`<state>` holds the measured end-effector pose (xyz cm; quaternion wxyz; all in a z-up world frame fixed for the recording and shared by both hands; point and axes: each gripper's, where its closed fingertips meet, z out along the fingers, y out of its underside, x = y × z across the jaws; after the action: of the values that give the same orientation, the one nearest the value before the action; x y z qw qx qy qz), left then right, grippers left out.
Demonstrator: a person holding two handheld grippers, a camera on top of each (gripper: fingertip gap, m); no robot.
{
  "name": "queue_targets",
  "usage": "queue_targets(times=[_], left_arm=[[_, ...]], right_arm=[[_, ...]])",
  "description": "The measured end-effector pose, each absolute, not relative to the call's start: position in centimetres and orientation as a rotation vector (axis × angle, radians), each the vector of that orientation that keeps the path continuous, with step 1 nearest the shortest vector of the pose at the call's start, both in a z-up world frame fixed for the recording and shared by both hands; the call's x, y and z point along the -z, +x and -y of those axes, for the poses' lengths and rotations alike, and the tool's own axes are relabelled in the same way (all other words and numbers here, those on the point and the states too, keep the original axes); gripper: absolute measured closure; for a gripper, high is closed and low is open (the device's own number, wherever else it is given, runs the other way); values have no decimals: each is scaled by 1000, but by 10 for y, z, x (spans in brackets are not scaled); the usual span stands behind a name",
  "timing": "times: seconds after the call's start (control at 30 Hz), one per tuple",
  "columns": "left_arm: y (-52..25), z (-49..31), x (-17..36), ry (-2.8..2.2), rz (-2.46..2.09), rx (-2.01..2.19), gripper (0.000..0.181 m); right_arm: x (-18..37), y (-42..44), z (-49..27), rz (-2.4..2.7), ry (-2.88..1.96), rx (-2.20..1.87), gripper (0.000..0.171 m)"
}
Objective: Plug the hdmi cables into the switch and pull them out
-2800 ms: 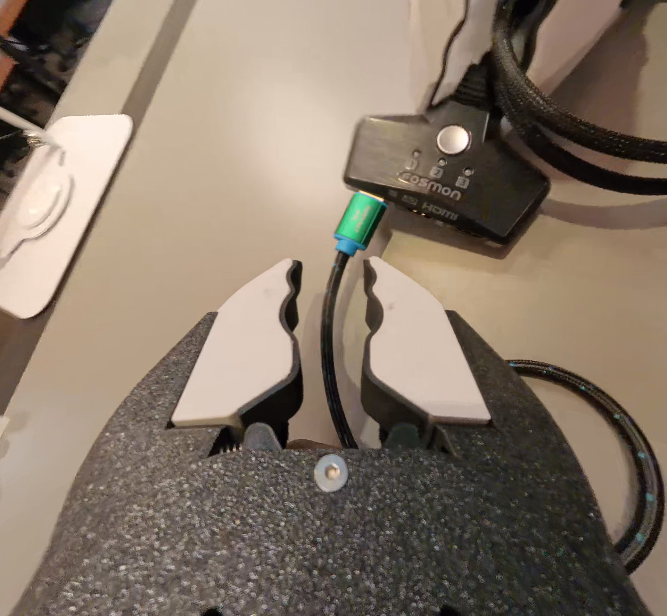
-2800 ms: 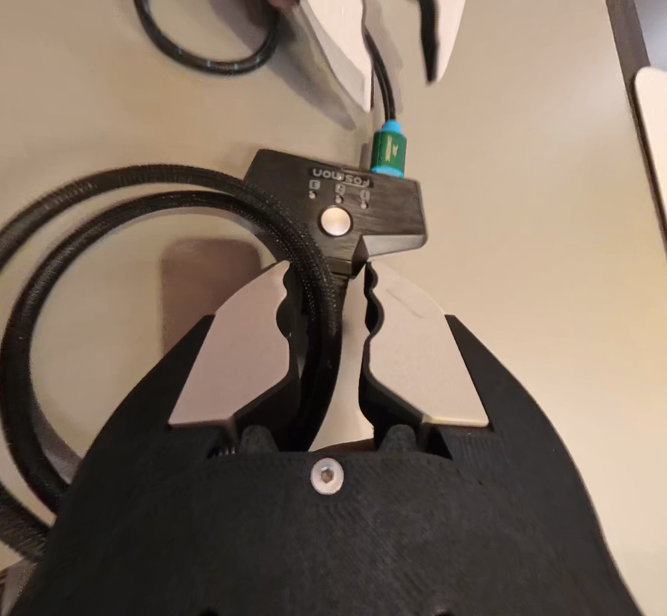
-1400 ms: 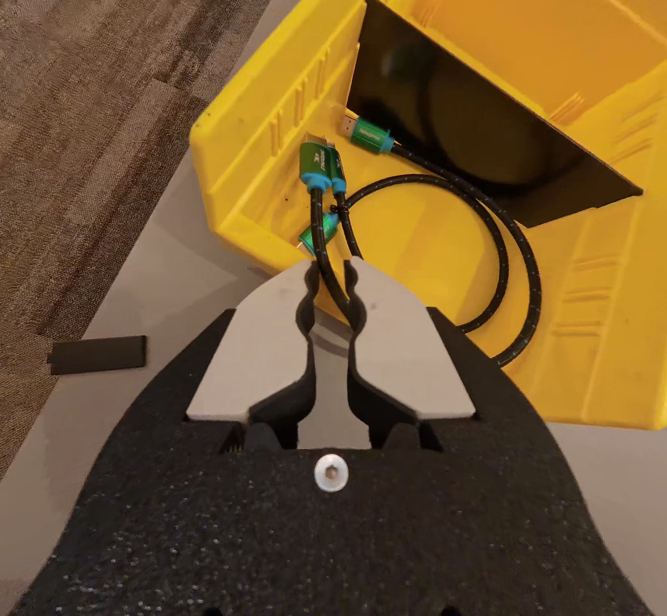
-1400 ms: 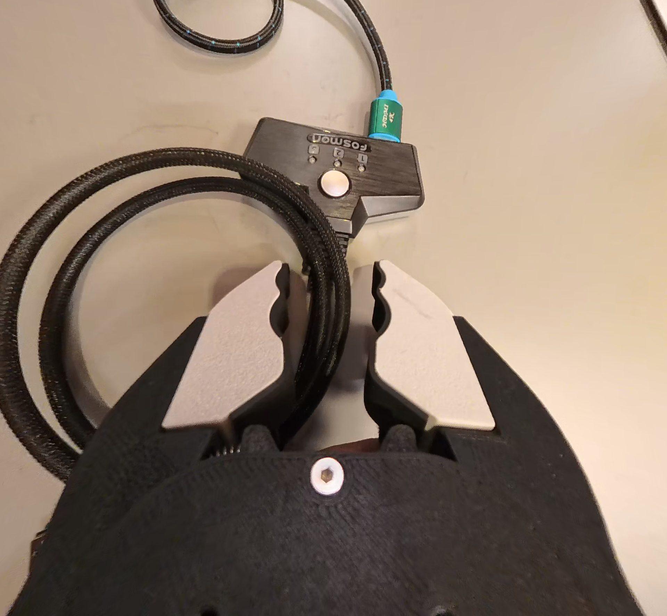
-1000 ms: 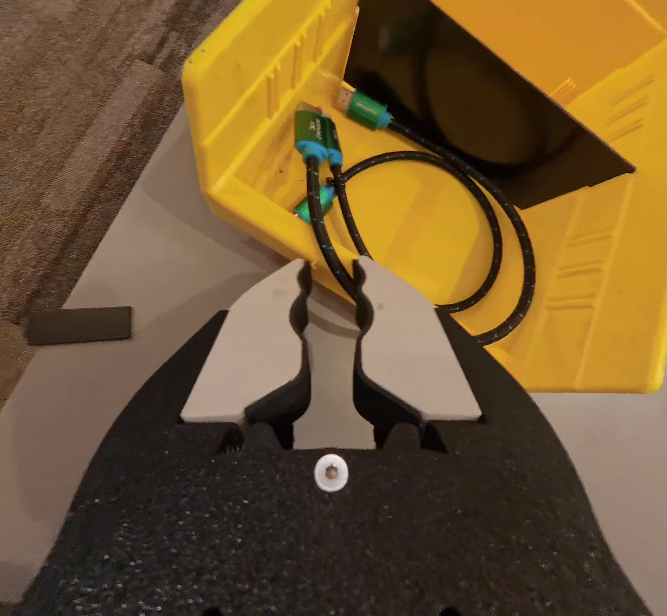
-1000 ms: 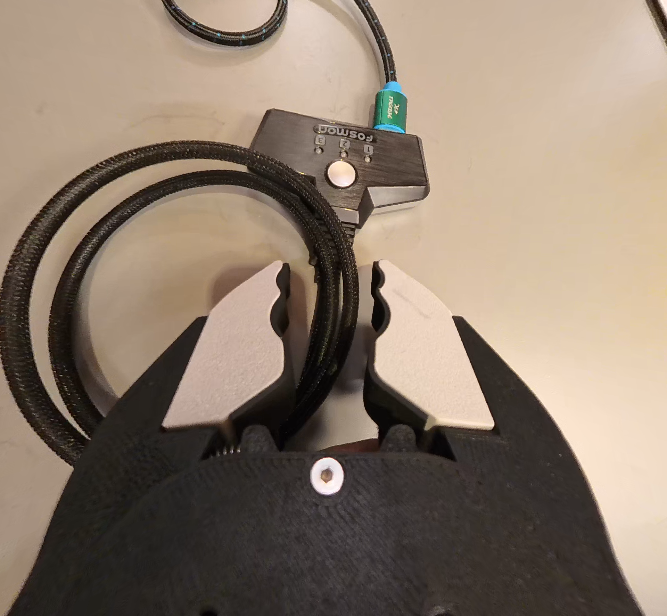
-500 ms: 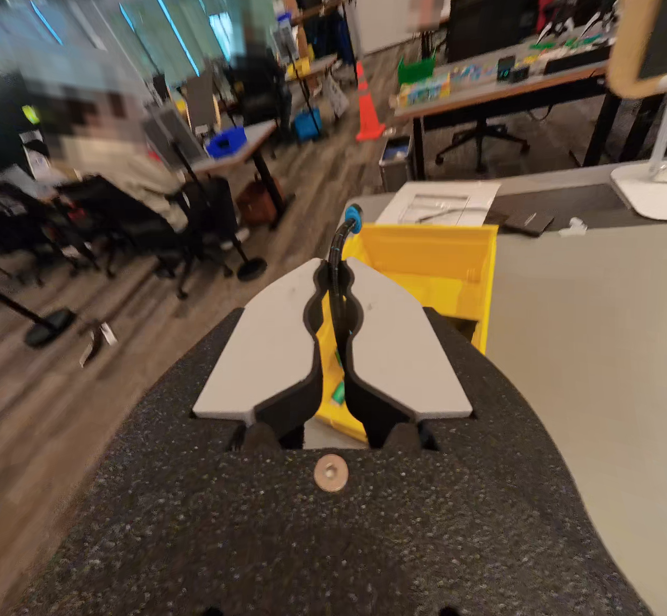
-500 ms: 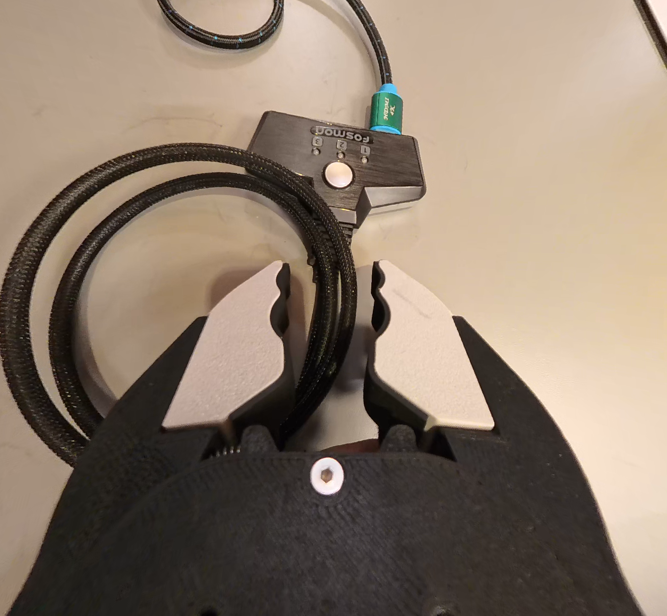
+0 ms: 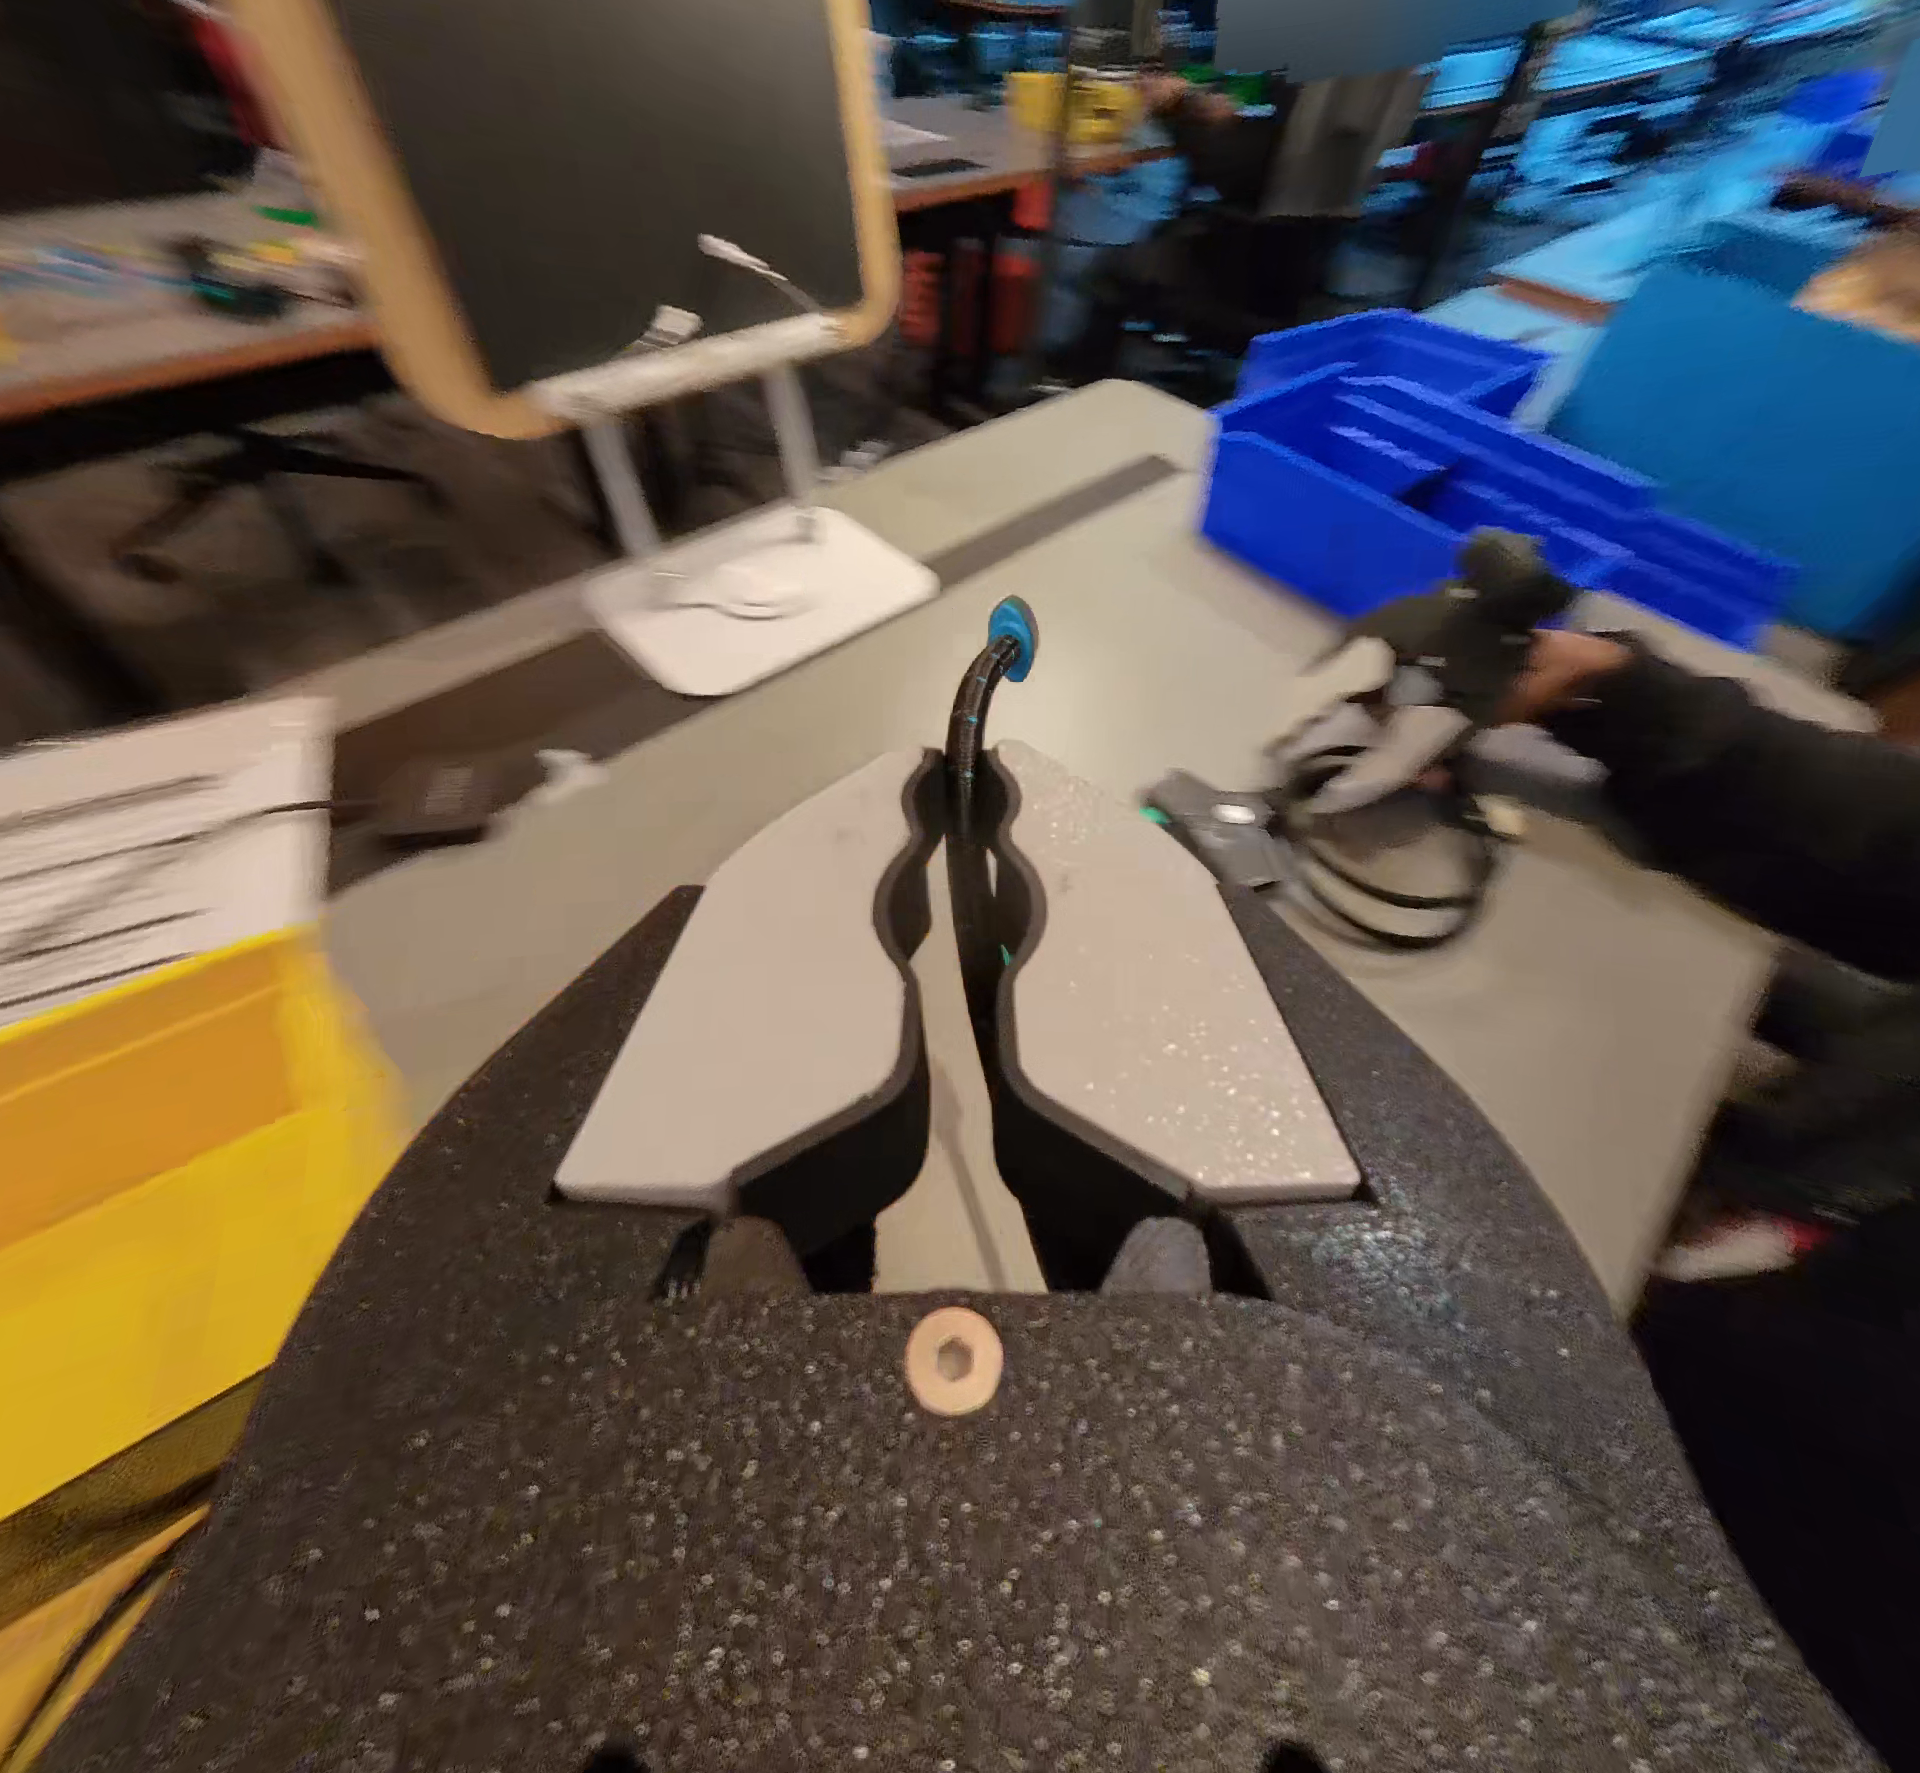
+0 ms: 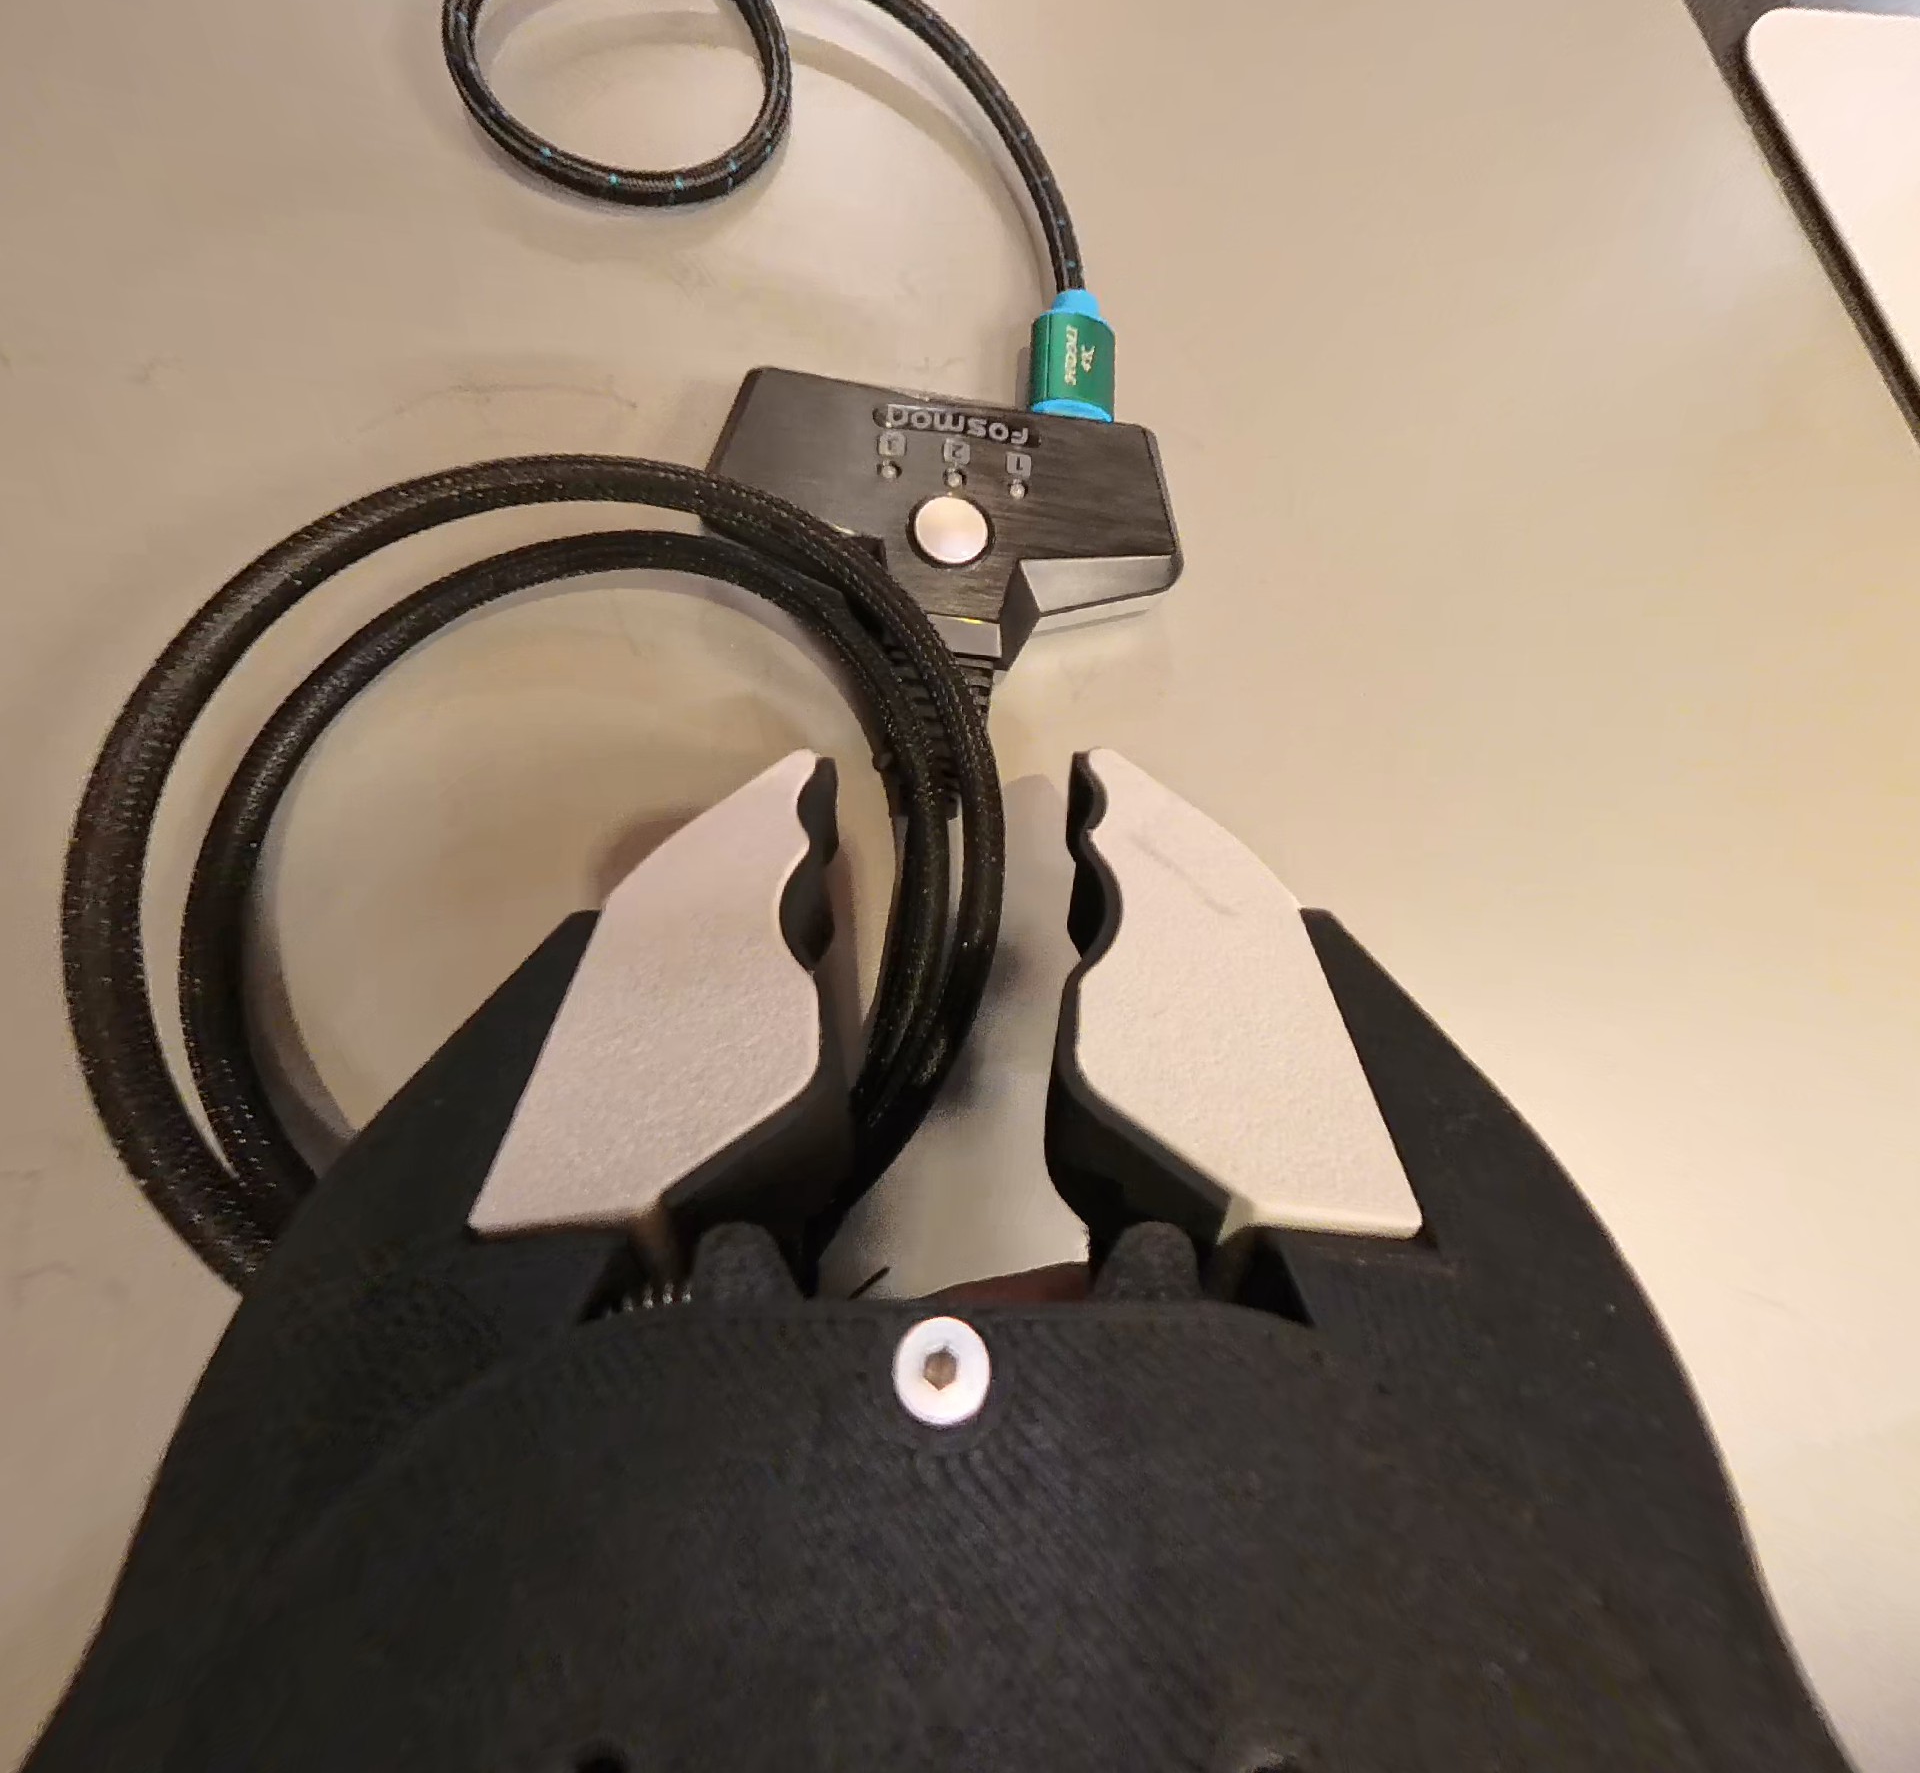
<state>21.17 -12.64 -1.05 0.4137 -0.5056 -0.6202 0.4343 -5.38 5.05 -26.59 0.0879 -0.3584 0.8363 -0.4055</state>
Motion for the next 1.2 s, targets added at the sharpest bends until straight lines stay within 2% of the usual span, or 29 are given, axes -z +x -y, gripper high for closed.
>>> queue_targets(times=[0.27,0.5,0.6,0.83,1.0,1.2], left_arm=[[130,71,72,-1273,1397,-548,175],[81,52,193,-1495,1431,-201,175],[65,56,221,-1603,1409,-171,175],[44,61,240,-1536,1375,-134,174],[42,73,242,-1354,1403,-155,174],[44,76,230,-1290,1342,-174,175]], right_arm=[[258,-55,-51,-2463,-1025,1226,128],[241,-52,-49,-2416,-997,1311,128],[234,-44,-47,-2384,-974,1338,128],[233,-25,-28,-2477,-982,1305,128],[247,-24,-8,-2664,-1030,1099,122],[264,-2,17,-2671,-1059,1001,125]])
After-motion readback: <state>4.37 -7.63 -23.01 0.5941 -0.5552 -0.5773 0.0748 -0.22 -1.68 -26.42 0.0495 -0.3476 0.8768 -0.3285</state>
